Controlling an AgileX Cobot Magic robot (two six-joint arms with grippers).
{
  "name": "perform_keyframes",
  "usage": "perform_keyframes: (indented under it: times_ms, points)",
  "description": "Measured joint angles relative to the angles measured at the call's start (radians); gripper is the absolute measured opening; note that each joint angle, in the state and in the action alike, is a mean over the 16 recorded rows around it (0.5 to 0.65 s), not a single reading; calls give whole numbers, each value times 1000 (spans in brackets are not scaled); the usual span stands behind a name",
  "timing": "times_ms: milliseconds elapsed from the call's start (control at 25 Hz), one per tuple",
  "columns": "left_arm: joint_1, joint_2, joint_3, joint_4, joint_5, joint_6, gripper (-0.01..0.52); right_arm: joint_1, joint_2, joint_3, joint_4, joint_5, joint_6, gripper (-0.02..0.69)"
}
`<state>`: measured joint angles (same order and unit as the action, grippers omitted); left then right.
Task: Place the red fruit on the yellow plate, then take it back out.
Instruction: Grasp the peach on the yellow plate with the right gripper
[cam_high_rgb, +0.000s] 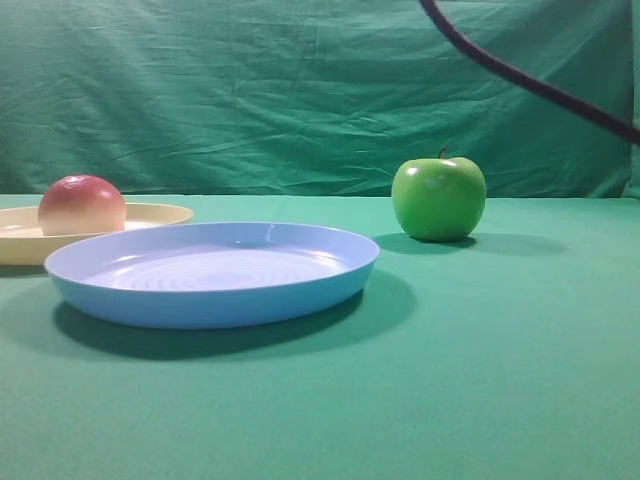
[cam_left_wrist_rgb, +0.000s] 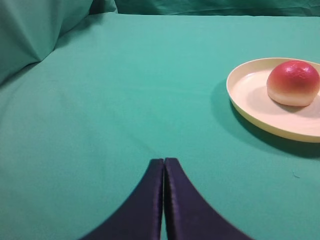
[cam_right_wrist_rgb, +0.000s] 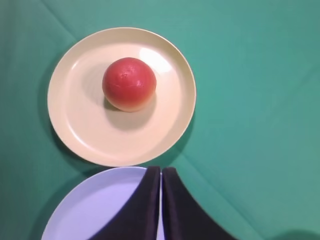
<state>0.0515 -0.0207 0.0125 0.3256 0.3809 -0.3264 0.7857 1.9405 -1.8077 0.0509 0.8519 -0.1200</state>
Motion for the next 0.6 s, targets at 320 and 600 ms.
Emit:
perform_keyframes:
  times_ms: [320, 600]
  points:
    - [0, 0, 0, 0, 0, 0, 0, 1, 220, -189, 50, -35, -70, 158]
    - [0, 0, 0, 0, 0, 0, 0, 16, 337, -226, 127, -180, -140, 441]
